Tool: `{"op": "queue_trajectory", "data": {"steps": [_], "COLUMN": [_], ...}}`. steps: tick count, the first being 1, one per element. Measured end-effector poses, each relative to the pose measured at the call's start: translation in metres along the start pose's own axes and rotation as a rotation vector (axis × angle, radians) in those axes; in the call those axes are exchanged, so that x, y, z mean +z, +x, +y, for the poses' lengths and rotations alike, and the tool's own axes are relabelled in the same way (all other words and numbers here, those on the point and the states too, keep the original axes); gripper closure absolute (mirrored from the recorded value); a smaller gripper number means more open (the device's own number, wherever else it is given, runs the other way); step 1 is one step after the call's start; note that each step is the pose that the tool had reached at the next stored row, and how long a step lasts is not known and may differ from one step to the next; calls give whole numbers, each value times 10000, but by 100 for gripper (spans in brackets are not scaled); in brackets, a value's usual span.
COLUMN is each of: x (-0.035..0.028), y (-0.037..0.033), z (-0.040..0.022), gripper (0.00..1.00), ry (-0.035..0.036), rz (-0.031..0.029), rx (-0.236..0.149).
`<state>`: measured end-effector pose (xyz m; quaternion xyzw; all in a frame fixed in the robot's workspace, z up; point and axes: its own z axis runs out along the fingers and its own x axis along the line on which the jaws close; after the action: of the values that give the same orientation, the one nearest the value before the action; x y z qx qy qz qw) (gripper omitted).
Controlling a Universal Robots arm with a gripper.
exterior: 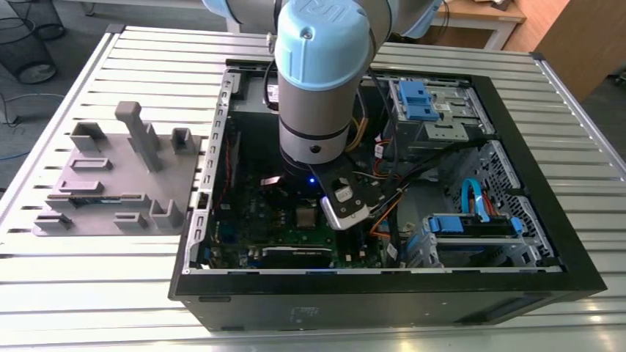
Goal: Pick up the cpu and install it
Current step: 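Place the cpu into insertion slot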
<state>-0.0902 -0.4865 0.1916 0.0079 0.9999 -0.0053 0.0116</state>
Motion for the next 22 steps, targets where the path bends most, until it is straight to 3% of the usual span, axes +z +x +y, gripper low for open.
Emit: {"op": "queue_trajectory", "data": {"steps": [5, 6, 22], "x": [0, 0, -12], "y": [0, 0, 0], "z": [-1, 0, 0], "gripper": [56, 61, 62], "ry": [4, 3, -1], "rz": [1, 2, -1], "rx": [0, -1, 8]}}
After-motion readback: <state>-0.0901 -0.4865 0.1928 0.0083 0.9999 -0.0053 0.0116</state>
